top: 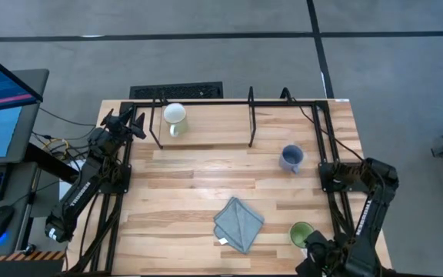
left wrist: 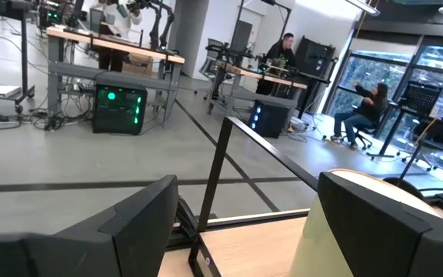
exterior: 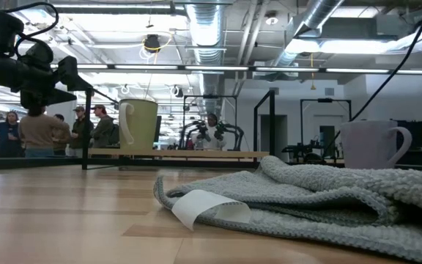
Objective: Stack small to large cups/mugs on shelf
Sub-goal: Put the green mug with white handle on the shelf
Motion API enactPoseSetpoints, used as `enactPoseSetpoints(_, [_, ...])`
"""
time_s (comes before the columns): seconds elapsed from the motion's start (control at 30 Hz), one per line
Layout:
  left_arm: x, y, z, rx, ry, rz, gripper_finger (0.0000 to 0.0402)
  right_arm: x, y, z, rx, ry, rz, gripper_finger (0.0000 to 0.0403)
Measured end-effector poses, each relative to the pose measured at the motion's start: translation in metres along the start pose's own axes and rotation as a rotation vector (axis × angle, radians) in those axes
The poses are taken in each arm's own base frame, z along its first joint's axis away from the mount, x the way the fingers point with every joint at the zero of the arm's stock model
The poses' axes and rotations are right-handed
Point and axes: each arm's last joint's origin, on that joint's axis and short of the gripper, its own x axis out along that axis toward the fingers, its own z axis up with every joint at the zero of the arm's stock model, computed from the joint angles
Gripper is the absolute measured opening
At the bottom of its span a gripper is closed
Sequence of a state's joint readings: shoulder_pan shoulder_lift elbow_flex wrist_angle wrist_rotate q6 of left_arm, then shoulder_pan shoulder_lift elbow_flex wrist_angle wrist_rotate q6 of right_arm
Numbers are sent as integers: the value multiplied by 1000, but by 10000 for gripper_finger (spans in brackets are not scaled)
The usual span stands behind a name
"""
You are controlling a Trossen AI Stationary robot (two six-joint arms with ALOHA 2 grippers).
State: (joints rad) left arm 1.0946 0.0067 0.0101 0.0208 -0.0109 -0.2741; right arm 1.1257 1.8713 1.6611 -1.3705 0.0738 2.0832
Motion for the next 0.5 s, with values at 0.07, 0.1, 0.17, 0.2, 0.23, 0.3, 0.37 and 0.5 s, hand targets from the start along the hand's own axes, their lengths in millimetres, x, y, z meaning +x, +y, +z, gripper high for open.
enactPoseSetpoints(0.07, [0, 0, 0, -1, 0, 0, 304, 0, 0, 0, 20, -1, 2, 256])
enactPoseSetpoints(0.1, [0, 0, 0, -1, 0, 0, 304, 0, 0, 0, 23, -1, 2, 256])
enactPoseSetpoints(0.17, [0, 0, 0, -1, 0, 0, 304, 0, 0, 1, 42, -9, 1, 256])
enactPoseSetpoints(0.2, [0, 0, 0, 0, 0, 0, 304, 0, -1, 1, 49, -13, -4, 256])
enactPoseSetpoints(0.23, [0, 0, 0, 0, 0, 0, 304, 0, -1, 1, 58, -16, -8, 256])
enactPoseSetpoints(0.3, [0, 0, 0, -1, 0, 0, 304, 2, -1, -1, 58, -19, -14, 256])
enactPoseSetpoints(0.37, [0, 0, 0, -1, 0, 0, 304, 8, 0, -3, 54, -31, -34, 256])
enactPoseSetpoints(0.5, [0, 0, 0, -1, 0, 0, 304, 24, 8, -9, 34, -41, -58, 256])
